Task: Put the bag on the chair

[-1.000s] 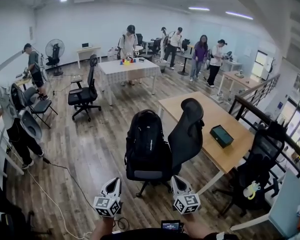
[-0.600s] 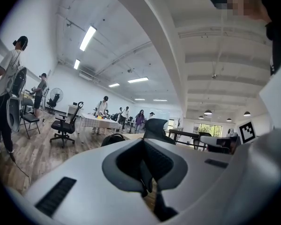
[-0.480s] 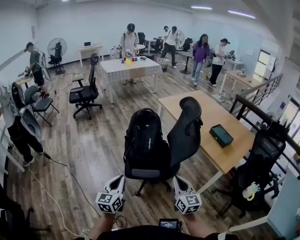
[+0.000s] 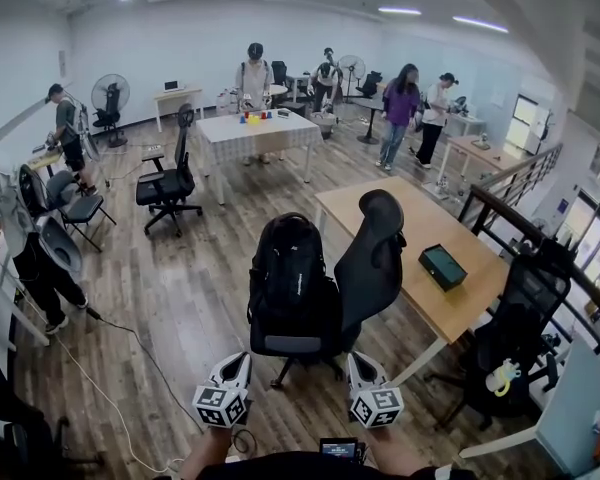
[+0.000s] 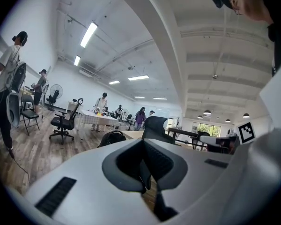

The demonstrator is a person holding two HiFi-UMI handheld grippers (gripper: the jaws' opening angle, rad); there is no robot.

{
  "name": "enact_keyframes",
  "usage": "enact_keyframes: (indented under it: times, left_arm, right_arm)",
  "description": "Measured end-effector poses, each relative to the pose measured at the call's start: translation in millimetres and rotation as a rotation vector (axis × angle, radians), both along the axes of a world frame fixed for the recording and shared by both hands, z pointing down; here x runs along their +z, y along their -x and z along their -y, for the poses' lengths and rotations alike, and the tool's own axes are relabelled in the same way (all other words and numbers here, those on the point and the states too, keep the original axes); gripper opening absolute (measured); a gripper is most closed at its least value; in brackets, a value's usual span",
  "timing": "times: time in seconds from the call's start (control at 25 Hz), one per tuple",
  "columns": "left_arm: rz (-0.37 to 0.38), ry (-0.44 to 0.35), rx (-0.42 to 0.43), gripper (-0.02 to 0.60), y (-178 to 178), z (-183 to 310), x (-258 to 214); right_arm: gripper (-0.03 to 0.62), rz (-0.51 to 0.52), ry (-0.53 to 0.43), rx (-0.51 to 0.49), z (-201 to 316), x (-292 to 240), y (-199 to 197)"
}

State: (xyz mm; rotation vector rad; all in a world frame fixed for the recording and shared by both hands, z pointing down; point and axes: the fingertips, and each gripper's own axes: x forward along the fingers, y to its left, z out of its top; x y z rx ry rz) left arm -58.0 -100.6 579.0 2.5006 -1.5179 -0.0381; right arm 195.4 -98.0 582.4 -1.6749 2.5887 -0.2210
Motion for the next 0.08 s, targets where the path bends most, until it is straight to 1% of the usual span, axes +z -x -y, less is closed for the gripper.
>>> enact_keyframes:
  times: [0.08]
  left_arm:
    - [-0.003,0.001,0.001,0.005,2.8,1.7,2.3]
  right_arm:
    - [0.011,0.004,-0.001,0.006,2.4,0.6,2.1]
